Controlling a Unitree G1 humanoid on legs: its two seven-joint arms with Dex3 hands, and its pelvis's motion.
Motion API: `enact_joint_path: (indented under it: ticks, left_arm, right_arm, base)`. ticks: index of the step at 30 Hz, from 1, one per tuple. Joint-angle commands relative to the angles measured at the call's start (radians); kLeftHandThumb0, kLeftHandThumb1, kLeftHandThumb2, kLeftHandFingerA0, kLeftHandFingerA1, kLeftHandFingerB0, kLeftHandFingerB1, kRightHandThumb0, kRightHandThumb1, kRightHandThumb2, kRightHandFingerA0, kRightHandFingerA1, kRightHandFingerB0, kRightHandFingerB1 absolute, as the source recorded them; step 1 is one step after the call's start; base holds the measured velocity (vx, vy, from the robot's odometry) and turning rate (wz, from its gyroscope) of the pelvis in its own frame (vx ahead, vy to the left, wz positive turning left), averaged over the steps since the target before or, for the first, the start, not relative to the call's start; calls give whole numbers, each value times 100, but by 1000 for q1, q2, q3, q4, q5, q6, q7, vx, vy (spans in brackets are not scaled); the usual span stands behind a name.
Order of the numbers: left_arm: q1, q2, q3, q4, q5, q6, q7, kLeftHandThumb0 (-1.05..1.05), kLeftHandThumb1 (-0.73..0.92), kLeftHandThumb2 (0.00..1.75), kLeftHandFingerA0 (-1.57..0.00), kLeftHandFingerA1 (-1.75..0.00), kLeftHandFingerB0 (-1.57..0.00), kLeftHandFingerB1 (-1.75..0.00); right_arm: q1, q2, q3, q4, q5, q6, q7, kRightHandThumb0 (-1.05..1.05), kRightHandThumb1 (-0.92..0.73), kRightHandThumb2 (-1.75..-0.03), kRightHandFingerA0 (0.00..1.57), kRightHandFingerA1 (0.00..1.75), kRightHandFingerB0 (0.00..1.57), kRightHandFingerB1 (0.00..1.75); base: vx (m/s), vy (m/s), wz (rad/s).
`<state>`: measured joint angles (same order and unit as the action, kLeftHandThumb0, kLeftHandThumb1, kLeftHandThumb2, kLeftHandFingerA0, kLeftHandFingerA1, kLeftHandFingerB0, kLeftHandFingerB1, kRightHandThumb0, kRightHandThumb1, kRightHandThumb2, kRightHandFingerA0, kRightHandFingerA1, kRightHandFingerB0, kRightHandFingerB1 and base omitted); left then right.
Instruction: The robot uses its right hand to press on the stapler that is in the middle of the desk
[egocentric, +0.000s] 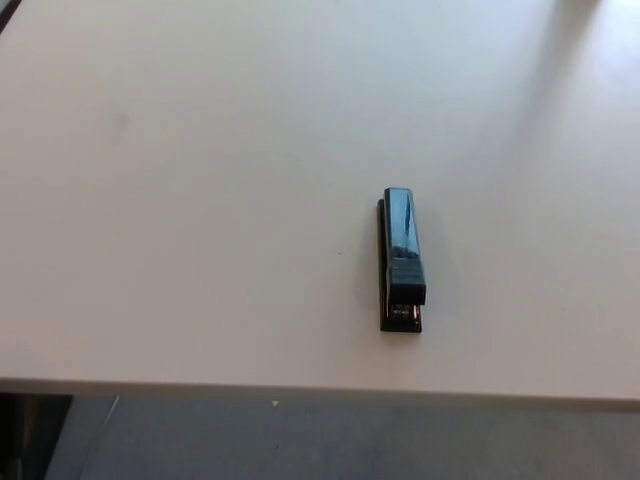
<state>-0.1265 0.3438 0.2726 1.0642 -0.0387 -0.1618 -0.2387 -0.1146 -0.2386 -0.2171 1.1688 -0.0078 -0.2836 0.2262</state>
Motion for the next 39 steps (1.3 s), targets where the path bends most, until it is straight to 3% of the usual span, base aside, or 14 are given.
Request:
enact_joint_path:
  ticks: [1,2,3,4,5,6,8,11,12,13,15,19,21,39]
  left_arm:
    - [-1,38,35,44,-53,-101,-83,-69,92,110,0,-20,0,-15]
    - [1,37,38,48,-54,-109,-86,-70,92,110,0,-19,0,-15]
    - [3,38,37,52,-52,-120,-89,-70,92,110,0,-19,0,-15]
    - [4,38,37,54,-52,-121,-90,-70,92,110,0,-19,0,-15]
    - [3,37,38,53,-53,-115,-81,-68,90,109,0,-21,0,-16]
    - [3,38,37,52,-53,-111,-83,-67,90,108,0,-21,0,-16]
    - [11,39,42,54,-59,-117,-85,-66,90,108,0,-22,0,-17]
    - [11,33,58,52,-77,-106,-91,-66,89,106,0,-20,0,-15]
    - [10,33,60,54,-77,-103,-89,-66,88,107,0,-21,0,-16]
    - [6,32,60,59,-74,-101,-83,-67,89,108,0,-23,0,-17]
    - [4,34,57,67,-67,-110,-81,-66,90,110,0,-24,0,-18]
    - [-1,37,60,66,-72,-109,-87,-65,89,108,0,-24,0,-18]
    - [-5,38,57,66,-69,-115,-81,-65,89,109,0,-25,0,-19]
    - [-38,51,48,76,-69,-98,-89,-64,90,108,0,-23,0,-18]
  right_arm:
    - [-11,-16,-52,43,47,-118,-49,-74,-70,-105,25,51,0,21]
    - [-11,-13,-44,44,21,-126,-130,-66,-86,-68,56,41,9,20]
    - [-17,-15,-32,54,-16,-122,-247,-32,-60,-112,92,77,0,47]
    - [-17,-15,-31,56,-16,-124,-249,-32,-60,-112,92,77,0,47]
    - [-21,-15,-30,57,-24,-115,-305,-52,-83,-66,126,66,25,30]
    - [-28,-17,-46,59,-8,-94,-319,-44,-83,-65,137,104,28,31]
    - [-35,-23,-86,59,46,-75,-260,-27,-84,-65,130,135,27,33]
    - [-42,-42,-144,45,100,-35,-215,-5,-70,-70,117,138,42,41]
    - [-45,-47,-158,46,105,-25,-215,-1,-69,-71,112,124,48,43]
    - [-49,-56,-180,49,116,-9,-219,-1,-66,-74,115,137,67,46]
    - [-58,-76,-240,59,159,35,-234,-8,-72,-70,120,134,79,58]
    - [-47,-101,-276,55,151,39,-290,-5,-64,-71,117,120,78,61]
    - [-17,-121,-319,49,172,17,-341,-10,-65,-67,125,74,87,63]
    - [47,-424,-759,11,407,-76,-626,-21,-79,-64,120,78,76,67]
  base:
    - [0,0,0]
    - [0,0,0]
    - [0,0,0]
    - [0,0,0]
    - [0,0,0]
    - [0,0,0]
    - [0,0,0]
    - [0,0,0]
    - [0,0,0]
    - [0,0,0]
    - [0,0,0]
    - [0,0,0]
    - [0,0,0]
    - [0,0,0]
